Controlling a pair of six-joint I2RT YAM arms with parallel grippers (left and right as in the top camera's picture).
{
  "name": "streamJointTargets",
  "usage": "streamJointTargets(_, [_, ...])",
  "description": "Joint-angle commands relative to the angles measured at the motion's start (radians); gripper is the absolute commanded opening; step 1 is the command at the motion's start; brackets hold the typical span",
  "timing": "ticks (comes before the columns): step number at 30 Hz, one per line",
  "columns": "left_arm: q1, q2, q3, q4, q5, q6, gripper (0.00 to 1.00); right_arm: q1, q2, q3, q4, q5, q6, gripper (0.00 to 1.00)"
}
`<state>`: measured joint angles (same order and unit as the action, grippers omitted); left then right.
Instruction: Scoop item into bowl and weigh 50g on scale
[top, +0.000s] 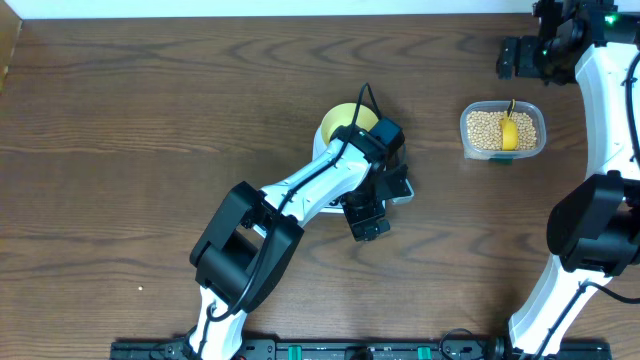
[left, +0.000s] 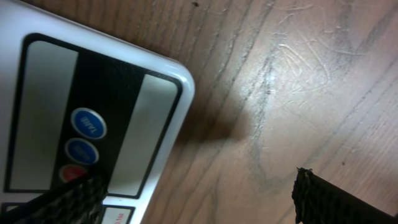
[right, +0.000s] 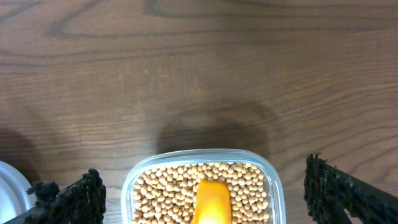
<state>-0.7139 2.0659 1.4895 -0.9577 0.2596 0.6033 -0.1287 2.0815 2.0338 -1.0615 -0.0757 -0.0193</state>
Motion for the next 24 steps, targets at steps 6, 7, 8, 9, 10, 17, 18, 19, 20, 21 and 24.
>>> streamJointTargets(6, [0.019,0.087,-0.029,0.026,-0.044,0.002,0.99,-0.001,0.004,0.014,-0.002,-0.006,-0.005,0.99])
streamJointTargets(7, [0.02,0.087,-0.029,0.027,-0.045,0.002,0.98,-0.001,0.004,0.014,-0.002,-0.006,-0.005,0.99])
streamJointTargets(8, [0.02,0.087,-0.029,0.028,-0.045,0.002,0.99,-0.001,0.004,0.014,-0.002,-0.006,-0.005,0.99])
streamJointTargets(9, [0.02,0.087,-0.029,0.029,-0.047,0.002,0.98,-0.001,0.004,0.014,-0.002,-0.006,-0.005,0.99])
streamJointTargets(10, [0.02,0.087,-0.029,0.032,-0.055,-0.003,0.99,-0.001,0.004,0.014,-0.002,-0.006,-0.005,0.99])
streamJointTargets(17, [0.031,0.1,-0.029,0.072,-0.13,-0.067,0.99,-0.001,0.004,0.014,-0.002,-0.006,-0.005,0.99])
streamJointTargets(18, [0.035,0.1,-0.029,0.084,-0.15,-0.089,0.99,-0.001,0.004,0.014,-0.002,-0.006,-0.005,0.99])
streamJointTargets(19, [0.039,0.1,-0.029,0.09,-0.153,-0.093,0.98,-0.001,0.004,0.014,-0.002,-0.006,-0.005,0.99])
streamJointTargets(20, [0.043,0.1,-0.029,0.094,-0.153,-0.093,0.99,-0.001,0.004,0.014,-0.002,-0.006,-0.005,0.99])
streamJointTargets(21, [0.045,0.097,-0.029,0.097,-0.153,-0.093,0.99,-0.001,0.004,0.014,-0.002,-0.006,-0.005,0.99])
streamJointTargets(24, [0.045,0.069,-0.029,0.104,-0.147,-0.097,0.98,-0.001,0.004,0.014,-0.002,-0.006,-0.005,0.99])
